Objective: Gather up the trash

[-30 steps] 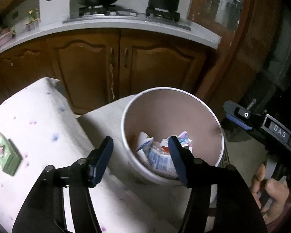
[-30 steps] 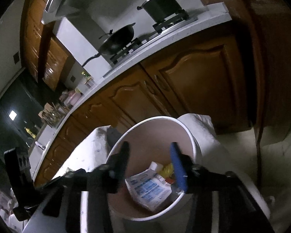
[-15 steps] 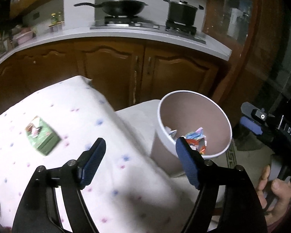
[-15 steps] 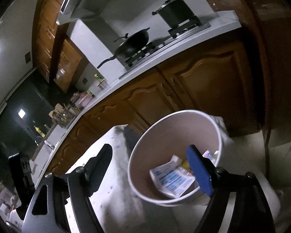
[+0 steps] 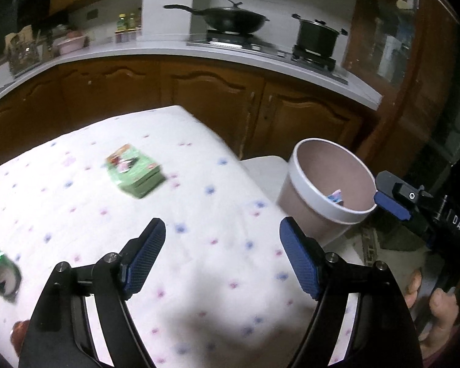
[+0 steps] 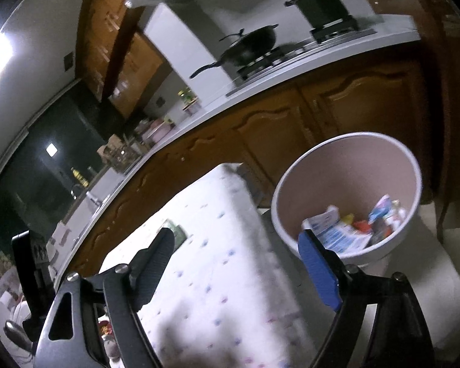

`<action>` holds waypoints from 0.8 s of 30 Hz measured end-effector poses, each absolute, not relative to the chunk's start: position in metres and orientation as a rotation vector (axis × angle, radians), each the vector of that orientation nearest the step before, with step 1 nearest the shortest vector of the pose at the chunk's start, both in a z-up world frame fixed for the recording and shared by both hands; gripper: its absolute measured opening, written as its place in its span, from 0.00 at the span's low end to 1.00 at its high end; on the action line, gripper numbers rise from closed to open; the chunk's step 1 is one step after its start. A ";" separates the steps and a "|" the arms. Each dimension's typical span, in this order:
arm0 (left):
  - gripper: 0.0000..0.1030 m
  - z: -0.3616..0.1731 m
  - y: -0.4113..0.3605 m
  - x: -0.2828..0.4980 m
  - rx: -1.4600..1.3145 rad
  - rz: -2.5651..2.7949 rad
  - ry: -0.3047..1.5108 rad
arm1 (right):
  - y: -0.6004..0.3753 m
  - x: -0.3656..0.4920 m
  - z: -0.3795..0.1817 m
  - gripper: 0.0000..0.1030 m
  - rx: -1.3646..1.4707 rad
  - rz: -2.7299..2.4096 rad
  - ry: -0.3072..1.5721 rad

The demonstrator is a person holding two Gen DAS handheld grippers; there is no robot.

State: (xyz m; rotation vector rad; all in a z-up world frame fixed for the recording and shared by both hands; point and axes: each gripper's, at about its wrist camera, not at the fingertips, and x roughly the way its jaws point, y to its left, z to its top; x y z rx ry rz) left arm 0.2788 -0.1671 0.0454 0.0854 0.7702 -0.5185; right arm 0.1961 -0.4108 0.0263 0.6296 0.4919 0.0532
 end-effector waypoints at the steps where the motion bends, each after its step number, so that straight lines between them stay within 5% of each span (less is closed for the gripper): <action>1: 0.76 0.045 -0.159 0.278 0.080 -0.509 0.770 | -0.405 0.196 0.026 0.83 0.625 0.061 0.495; 24: 0.77 0.040 -0.012 0.211 -0.026 -0.337 0.686 | -0.259 0.166 0.028 0.87 0.417 0.165 0.482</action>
